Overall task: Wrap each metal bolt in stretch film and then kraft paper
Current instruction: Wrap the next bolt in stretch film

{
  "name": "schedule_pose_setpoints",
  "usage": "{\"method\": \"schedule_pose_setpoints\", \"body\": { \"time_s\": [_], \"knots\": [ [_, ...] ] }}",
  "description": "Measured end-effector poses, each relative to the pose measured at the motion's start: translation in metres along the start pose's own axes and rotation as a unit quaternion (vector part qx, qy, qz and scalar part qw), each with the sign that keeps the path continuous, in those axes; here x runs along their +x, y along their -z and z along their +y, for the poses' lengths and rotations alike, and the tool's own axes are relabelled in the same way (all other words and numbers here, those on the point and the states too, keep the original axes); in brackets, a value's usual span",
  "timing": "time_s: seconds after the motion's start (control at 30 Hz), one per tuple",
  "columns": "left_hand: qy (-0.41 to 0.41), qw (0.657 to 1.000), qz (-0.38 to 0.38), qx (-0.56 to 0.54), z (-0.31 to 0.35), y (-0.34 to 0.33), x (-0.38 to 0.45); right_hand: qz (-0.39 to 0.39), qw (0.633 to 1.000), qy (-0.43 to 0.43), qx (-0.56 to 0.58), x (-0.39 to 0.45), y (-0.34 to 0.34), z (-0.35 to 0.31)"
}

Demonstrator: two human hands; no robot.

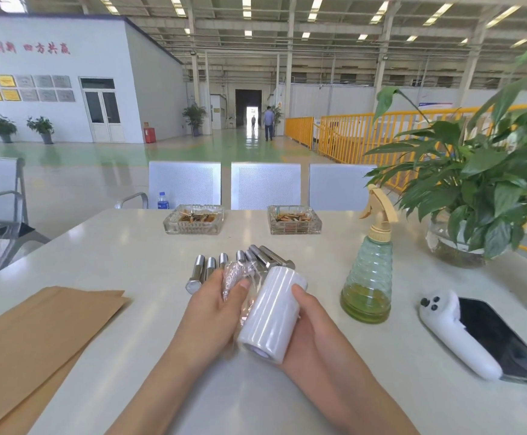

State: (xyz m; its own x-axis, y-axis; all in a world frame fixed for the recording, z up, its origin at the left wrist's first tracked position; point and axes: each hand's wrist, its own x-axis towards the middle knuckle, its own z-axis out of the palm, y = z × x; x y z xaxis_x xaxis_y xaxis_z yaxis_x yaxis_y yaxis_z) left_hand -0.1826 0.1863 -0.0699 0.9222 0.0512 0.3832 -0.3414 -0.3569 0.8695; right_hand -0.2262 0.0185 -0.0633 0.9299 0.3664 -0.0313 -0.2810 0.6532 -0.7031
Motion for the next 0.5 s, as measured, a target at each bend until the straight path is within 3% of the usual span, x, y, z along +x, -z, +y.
{"method": "schedule_pose_setpoints", "body": {
  "time_s": [0.07, 0.13, 0.17, 0.33, 0.5],
  "knots": [
    [0.093, 0.994, -0.024, -0.053, 0.001, -0.002, 0.004, -0.003, 1.0, -0.004, -0.001, 0.001, 0.001, 0.001],
    [0.197, 0.966, -0.053, -0.158, 0.002, -0.003, 0.008, 0.001, 1.0, -0.006, -0.01, 0.001, 0.001, 0.001],
    [0.211, 0.955, -0.067, -0.196, 0.002, -0.001, 0.008, 0.007, 1.0, -0.003, -0.006, 0.001, 0.002, 0.0],
    [0.085, 0.965, -0.155, -0.192, 0.006, 0.014, 0.0, 0.049, 0.998, 0.027, 0.008, -0.002, -0.001, -0.01],
    [0.016, 0.98, -0.083, -0.179, 0.012, 0.008, -0.001, 0.067, 0.997, 0.01, 0.022, -0.001, -0.005, -0.008]
  ]
}}
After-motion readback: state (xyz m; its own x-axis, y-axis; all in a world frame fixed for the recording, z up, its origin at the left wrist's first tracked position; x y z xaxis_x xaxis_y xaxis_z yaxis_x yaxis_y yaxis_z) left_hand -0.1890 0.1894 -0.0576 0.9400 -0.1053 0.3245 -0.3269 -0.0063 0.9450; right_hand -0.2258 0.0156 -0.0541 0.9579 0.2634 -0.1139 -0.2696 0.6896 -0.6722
